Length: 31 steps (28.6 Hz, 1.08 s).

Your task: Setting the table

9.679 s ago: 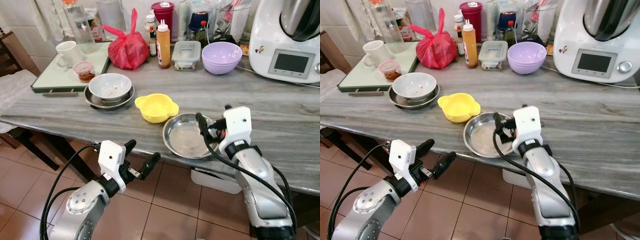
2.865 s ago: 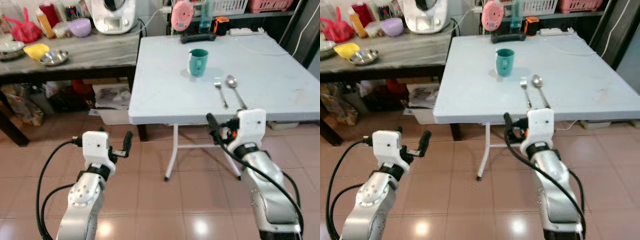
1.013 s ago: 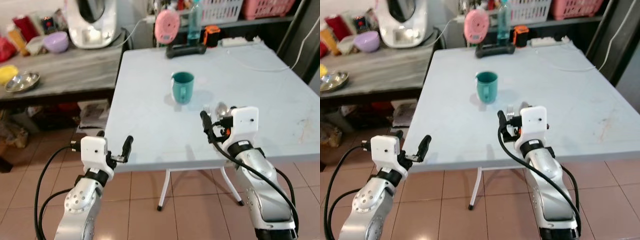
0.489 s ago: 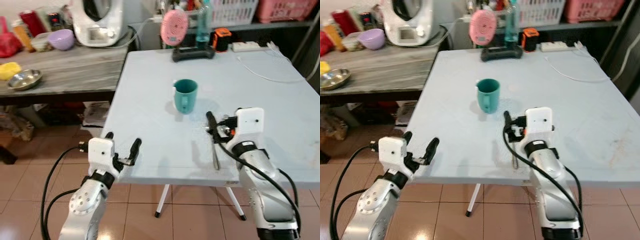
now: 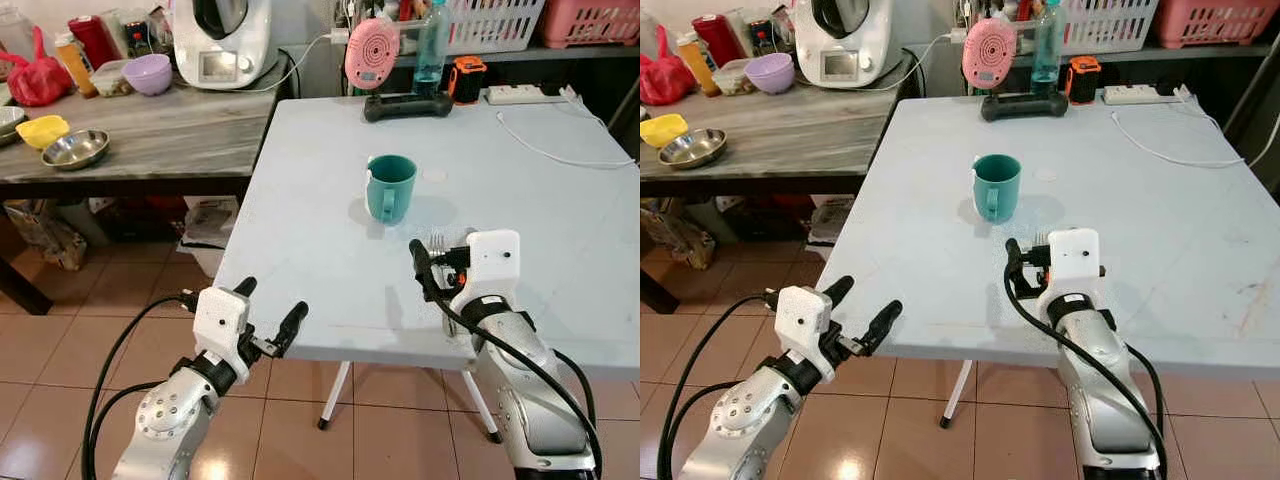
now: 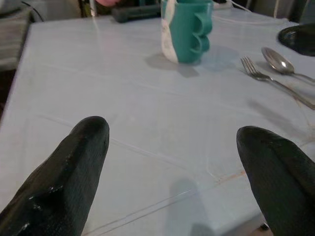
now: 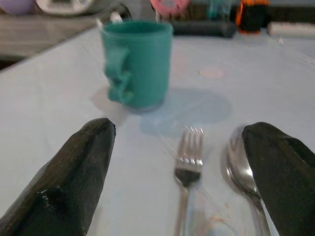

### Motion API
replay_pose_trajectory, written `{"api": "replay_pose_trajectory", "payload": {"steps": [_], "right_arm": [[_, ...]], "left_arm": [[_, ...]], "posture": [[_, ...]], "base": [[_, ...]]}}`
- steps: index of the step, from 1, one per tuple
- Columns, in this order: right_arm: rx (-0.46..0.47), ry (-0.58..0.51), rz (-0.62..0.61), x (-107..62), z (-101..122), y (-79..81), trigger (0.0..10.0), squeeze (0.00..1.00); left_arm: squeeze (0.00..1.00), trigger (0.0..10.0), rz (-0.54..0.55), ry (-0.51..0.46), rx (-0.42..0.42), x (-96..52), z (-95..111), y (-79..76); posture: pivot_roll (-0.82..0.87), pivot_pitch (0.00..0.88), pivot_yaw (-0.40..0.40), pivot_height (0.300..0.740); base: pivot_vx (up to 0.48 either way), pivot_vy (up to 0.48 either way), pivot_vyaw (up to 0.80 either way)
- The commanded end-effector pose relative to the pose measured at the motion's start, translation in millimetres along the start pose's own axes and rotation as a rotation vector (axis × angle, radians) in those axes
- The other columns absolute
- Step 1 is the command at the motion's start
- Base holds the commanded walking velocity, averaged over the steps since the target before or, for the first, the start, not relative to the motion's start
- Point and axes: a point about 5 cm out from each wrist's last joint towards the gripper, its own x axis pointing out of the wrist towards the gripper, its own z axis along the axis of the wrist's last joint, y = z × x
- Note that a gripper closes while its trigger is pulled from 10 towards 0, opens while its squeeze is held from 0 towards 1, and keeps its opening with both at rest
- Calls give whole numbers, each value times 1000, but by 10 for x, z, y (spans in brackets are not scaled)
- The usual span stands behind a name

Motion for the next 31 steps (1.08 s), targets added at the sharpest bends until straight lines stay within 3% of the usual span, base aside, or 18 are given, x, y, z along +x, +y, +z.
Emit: {"api": "replay_pose_trajectory", "payload": {"steps": [1,16,31], "right_arm": [[13,26,-8,-2,-31,-13,10000,0],[6,167,-40,-75,-232,-136,10000,0],[70,240,10,-21,-329,-72,10000,0]], "left_arm": [[0,10000,-22,9,9,-21,13,4],[0,10000,-88,16,-15,-12,-23,-87],[0,10000,-128,21,-41,30,-4,-102]], "posture": [[-128,89,101,740],[-146,110,82,740],[-151,103,86,740]], "base": [[0,0,0],[0,0,0],[0,0,0]]}}
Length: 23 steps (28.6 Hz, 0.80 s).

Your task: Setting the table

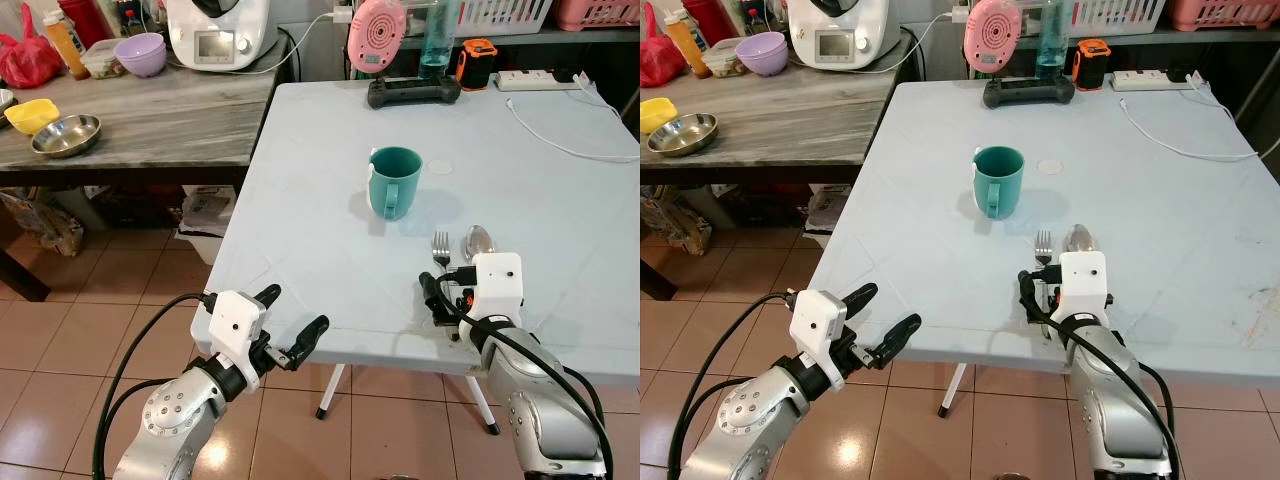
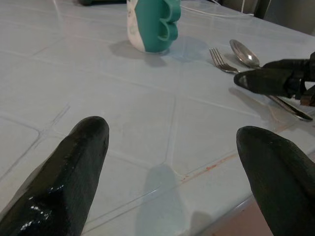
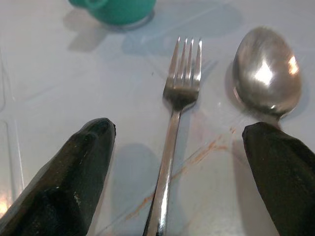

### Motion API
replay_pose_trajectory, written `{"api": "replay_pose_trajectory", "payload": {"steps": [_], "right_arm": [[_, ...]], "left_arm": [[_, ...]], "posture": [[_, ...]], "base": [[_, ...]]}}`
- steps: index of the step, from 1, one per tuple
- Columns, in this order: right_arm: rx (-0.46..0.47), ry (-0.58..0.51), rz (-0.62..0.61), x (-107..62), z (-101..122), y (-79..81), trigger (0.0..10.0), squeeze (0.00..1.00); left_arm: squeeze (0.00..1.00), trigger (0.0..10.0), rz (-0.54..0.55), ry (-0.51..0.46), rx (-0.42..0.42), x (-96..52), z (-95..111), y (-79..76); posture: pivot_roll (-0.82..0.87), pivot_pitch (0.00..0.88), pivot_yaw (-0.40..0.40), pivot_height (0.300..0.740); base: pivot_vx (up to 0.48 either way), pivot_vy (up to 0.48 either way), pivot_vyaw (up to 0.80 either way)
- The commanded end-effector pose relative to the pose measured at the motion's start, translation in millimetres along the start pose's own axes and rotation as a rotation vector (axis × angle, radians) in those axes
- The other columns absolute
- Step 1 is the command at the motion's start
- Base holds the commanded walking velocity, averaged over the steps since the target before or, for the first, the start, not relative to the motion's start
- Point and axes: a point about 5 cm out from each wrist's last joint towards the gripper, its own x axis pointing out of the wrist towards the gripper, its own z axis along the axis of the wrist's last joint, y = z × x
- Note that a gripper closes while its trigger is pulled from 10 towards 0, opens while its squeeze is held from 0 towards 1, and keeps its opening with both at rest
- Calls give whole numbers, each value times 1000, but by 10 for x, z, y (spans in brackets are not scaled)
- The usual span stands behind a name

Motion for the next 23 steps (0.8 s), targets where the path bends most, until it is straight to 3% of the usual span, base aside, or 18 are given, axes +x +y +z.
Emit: {"api": "replay_pose_trajectory", "payload": {"steps": [1,5,6,7,8,9,10,23], "right_arm": [[9,24,13,17,-30,27,10000,0],[6,32,22,24,-39,43,10000,0],[6,38,25,29,-53,51,8745,0],[6,38,25,29,-53,51,8745,0],[9,41,28,34,-60,56,1569,0],[11,42,30,37,-61,58,1569,0],[14,40,32,43,-57,66,0,0],[35,27,48,175,9,173,0,0]], "left_arm": [[0,10000,-7,9,5,-15,3,4],[0,10000,-11,12,-7,-16,-2,-11],[0,10000,-15,13,-28,-14,-2,-14],[0,10000,-15,13,-28,-14,-2,-14],[0,10000,-28,15,-31,-6,4,-24],[0,10000,-39,17,-29,0,10,-35],[0,10000,-41,17,-30,1,11,-33],[0,10000,-47,29,-36,-1,4,-13]], "posture": [[-151,103,86,740],[-147,103,87,740],[-147,102,88,740],[-147,102,88,740],[-147,102,88,740],[-147,102,88,740],[-146,103,92,740],[-142,101,98,740]], "base": [[0,0,0],[0,0,0],[0,0,0],[0,0,0],[0,0,0],[0,0,0],[0,0,0],[0,0,0]]}}
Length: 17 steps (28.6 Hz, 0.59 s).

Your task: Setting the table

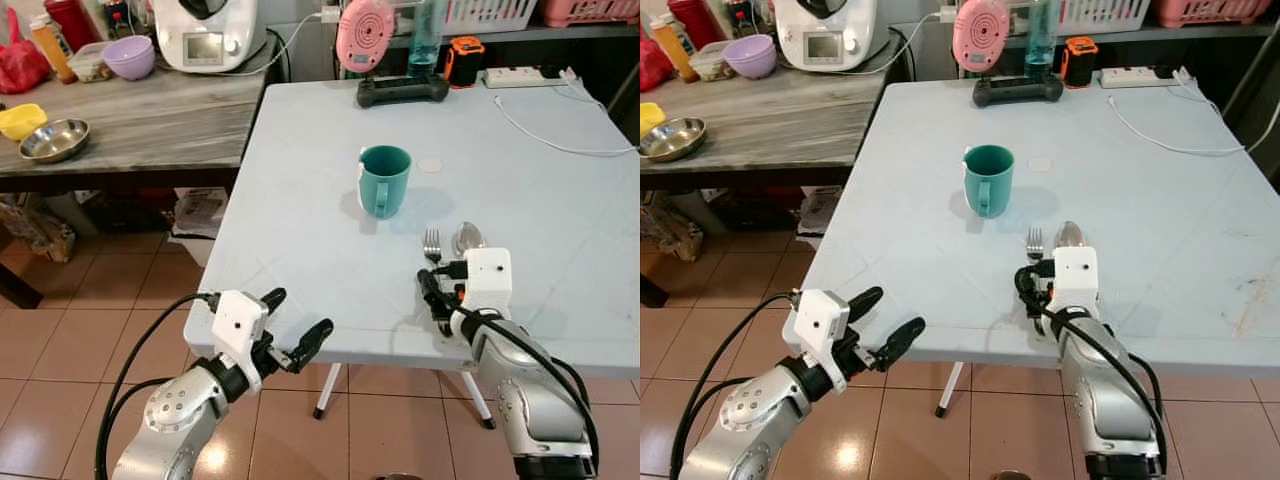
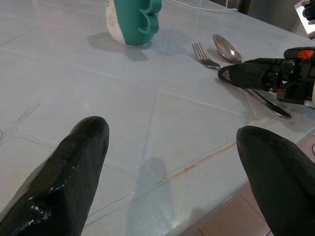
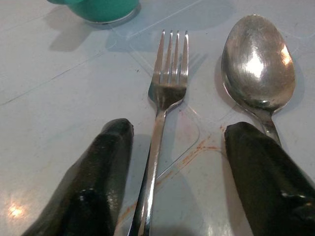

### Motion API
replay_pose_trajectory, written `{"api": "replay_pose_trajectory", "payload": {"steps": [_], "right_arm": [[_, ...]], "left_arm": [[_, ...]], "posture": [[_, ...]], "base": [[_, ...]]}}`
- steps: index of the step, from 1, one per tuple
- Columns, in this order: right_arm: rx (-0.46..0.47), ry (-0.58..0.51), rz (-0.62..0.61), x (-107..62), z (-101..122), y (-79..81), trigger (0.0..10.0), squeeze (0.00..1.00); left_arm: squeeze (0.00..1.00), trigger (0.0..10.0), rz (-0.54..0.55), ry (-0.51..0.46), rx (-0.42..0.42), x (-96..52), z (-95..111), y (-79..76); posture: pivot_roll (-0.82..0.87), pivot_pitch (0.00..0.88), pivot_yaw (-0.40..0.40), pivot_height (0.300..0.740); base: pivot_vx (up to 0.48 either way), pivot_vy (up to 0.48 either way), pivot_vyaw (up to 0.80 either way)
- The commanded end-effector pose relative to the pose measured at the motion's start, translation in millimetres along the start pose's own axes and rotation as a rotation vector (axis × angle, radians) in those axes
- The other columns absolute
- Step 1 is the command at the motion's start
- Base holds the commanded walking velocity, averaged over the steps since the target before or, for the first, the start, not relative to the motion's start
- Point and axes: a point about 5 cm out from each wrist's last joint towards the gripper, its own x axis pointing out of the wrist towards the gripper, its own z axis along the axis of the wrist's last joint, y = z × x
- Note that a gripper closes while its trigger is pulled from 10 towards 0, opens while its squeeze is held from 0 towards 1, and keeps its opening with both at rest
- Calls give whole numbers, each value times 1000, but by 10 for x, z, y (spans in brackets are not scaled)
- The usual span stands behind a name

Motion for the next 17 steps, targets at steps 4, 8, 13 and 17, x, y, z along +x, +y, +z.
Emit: {"api": "replay_pose_trajectory", "payload": {"steps": [4,8,13,17], "right_arm": [[10,25,50,33,-33,146,0,0],[9,43,62,25,-69,179,0,0],[7,54,57,15,-105,177,0,0],[9,64,48,11,-128,161,0,0]], "left_arm": [[0,10000,-33,13,2,-29,8,-5],[0,10000,-83,30,-17,-48,-9,-28],[0,10000,-123,42,-22,-46,3,-37],[0,10000,-134,40,-25,-44,26,-32]], "posture": [[-135,103,97,740],[-135,104,94,740],[-140,103,96,740],[-143,104,98,740]], "base": [[0,0,0],[0,0,0],[0,0,0],[0,0,0]]}}
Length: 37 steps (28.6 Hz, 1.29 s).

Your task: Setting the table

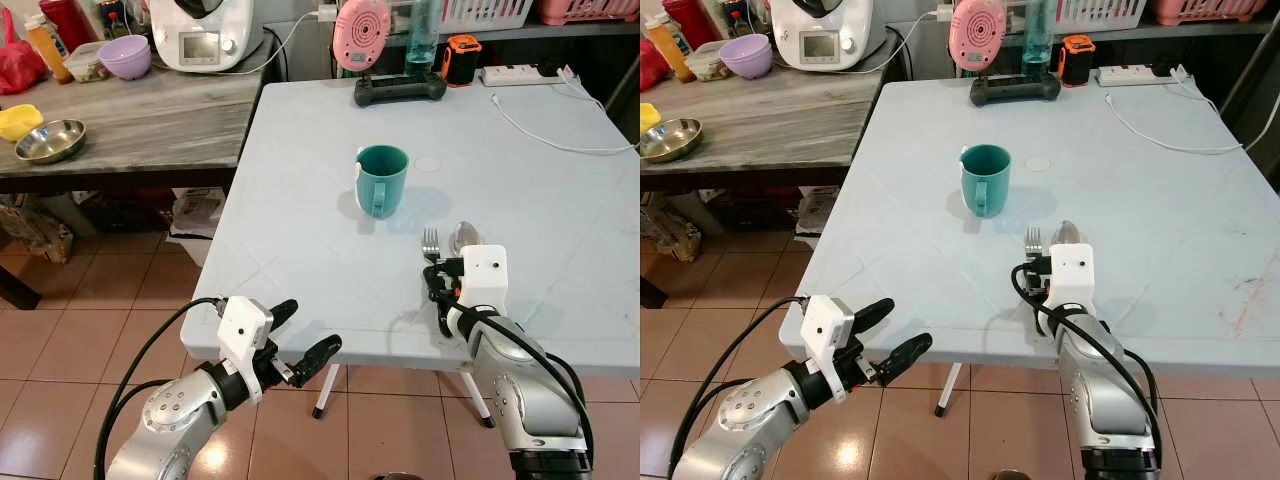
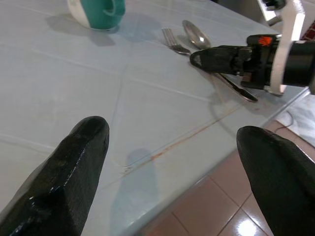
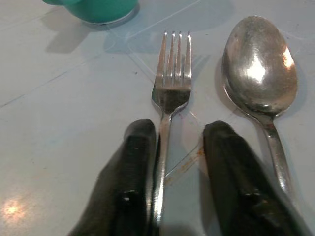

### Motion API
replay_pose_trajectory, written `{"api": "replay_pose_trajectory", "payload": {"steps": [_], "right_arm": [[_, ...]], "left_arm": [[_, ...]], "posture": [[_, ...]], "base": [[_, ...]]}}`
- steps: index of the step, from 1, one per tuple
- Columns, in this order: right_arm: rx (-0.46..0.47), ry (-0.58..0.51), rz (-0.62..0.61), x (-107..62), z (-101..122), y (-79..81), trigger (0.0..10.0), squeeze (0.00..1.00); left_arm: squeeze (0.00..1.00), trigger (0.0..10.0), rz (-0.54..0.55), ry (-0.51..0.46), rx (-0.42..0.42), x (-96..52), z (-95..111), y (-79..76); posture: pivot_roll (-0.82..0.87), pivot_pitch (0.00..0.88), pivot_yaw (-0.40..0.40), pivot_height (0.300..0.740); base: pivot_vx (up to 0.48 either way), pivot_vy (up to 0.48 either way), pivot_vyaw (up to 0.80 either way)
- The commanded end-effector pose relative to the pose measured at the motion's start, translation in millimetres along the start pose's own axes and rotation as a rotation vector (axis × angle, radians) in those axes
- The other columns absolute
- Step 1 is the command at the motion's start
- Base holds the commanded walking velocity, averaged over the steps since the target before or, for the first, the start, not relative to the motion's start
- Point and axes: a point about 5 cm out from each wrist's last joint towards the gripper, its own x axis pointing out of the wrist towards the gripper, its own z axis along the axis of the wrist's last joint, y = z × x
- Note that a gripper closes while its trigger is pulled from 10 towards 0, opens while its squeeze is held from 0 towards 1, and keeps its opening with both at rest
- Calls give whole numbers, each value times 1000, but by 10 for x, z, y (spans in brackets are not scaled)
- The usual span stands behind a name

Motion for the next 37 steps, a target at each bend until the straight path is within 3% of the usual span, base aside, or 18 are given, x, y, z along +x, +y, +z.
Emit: {"api": "replay_pose_trajectory", "payload": {"steps": [1,22,34,37], "right_arm": [[15,69,47,1,-139,127,0,0],[24,91,58,18,-176,146,0,0],[33,104,72,33,-192,164,0,0],[37,56,73,37,-107,175,0,0]], "left_arm": [[0,10000,-10,0,21,-20,53,7],[0,10000,-32,7,10,-37,53,-28],[0,10000,-4,-7,13,-24,59,-6],[0,10000,57,-31,42,-34,90,51]], "posture": [[-144,103,99,740],[-140,97,94,740],[-139,93,89,740],[-137,92,87,740]], "base": [[0,0,0],[0,0,0],[0,0,0],[0,0,0]]}}
